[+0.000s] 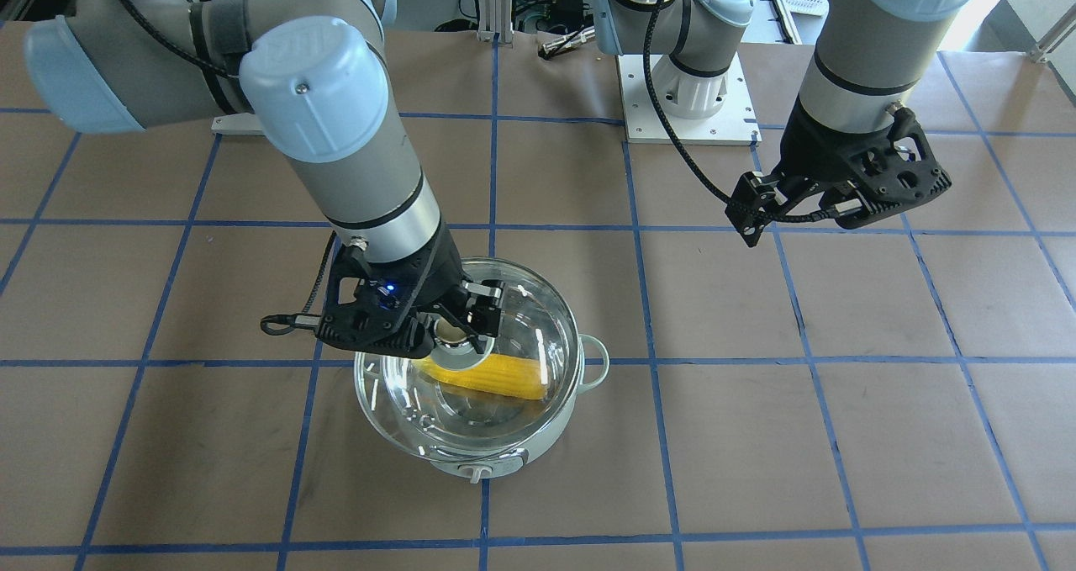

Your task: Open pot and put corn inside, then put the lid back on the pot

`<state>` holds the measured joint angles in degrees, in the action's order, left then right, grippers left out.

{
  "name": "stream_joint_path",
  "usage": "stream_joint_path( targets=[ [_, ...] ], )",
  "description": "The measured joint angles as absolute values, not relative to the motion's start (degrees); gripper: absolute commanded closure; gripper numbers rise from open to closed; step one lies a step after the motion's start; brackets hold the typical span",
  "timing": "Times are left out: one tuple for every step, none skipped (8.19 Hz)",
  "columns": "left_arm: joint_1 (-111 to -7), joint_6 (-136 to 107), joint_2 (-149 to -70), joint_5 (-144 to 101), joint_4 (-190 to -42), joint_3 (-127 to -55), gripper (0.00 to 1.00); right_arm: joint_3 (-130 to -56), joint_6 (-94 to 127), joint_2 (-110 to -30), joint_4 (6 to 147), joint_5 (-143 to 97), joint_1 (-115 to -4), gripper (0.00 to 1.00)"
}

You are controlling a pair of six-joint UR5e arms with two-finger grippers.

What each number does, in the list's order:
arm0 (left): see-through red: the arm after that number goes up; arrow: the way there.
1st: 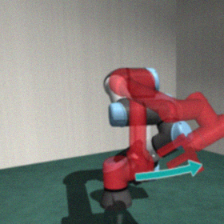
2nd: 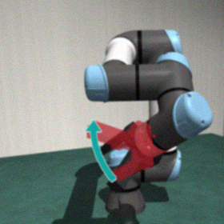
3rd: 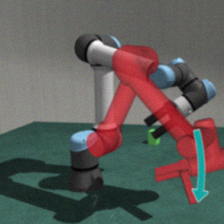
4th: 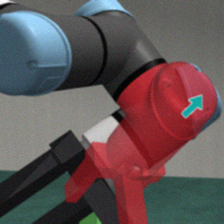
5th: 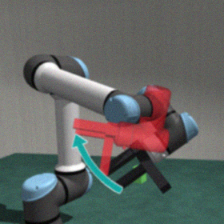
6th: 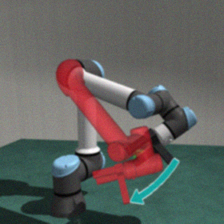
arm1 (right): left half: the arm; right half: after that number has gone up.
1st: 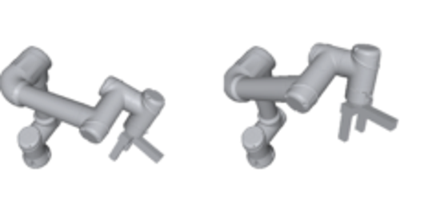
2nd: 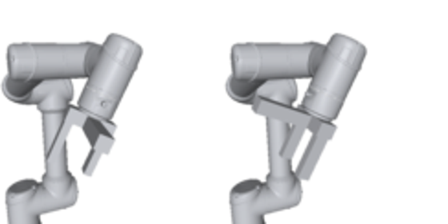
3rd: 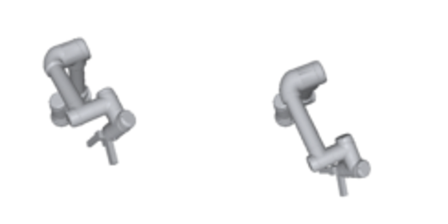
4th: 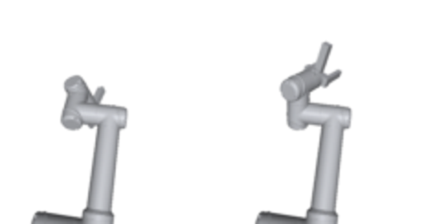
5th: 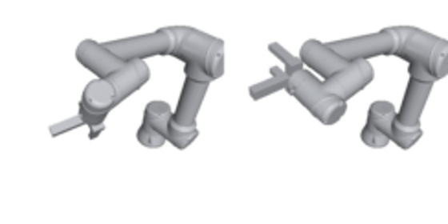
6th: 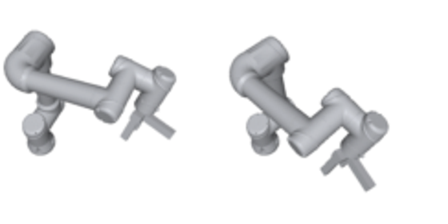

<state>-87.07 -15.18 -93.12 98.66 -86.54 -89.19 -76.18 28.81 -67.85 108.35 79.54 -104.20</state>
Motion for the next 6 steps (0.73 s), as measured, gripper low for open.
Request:
stream_joint_path(
  targets=[
    [-87.3,-14.1,-93.1,97.4,-86.9,-89.2,0.0,-76.1,30.5,-66.7,109.3,78.5,-105.3,0.92],
    [-87.4,-11.4,-93.3,94.0,-86.9,-89.1,0.0,-76.3,31.2,-65.7,109.3,78.0,-106.0,0.92],
    [-87.4,-6.3,-93.4,91.3,-86.9,-89.0,0.0,-76.5,30.7,-65.2,107.8,77.9,-106.3,0.92],
    [-87.5,-2.1,-92.9,89.9,-86.9,-89.0,0.0,-76.7,29.4,-65.0,106.5,78.2,-106.5,0.92],
    [-87.5,-0.1,-92.3,89.7,-87.0,-89.1,0.0,-76.8,28.4,-65.0,105.9,78.4,-106.5,0.92],
    [-87.5,0.6,-91.7,89.7,-87.1,-89.3,0.0,-76.8,27.8,-64.9,105.7,78.6,-106.5,0.92]
  ],
)
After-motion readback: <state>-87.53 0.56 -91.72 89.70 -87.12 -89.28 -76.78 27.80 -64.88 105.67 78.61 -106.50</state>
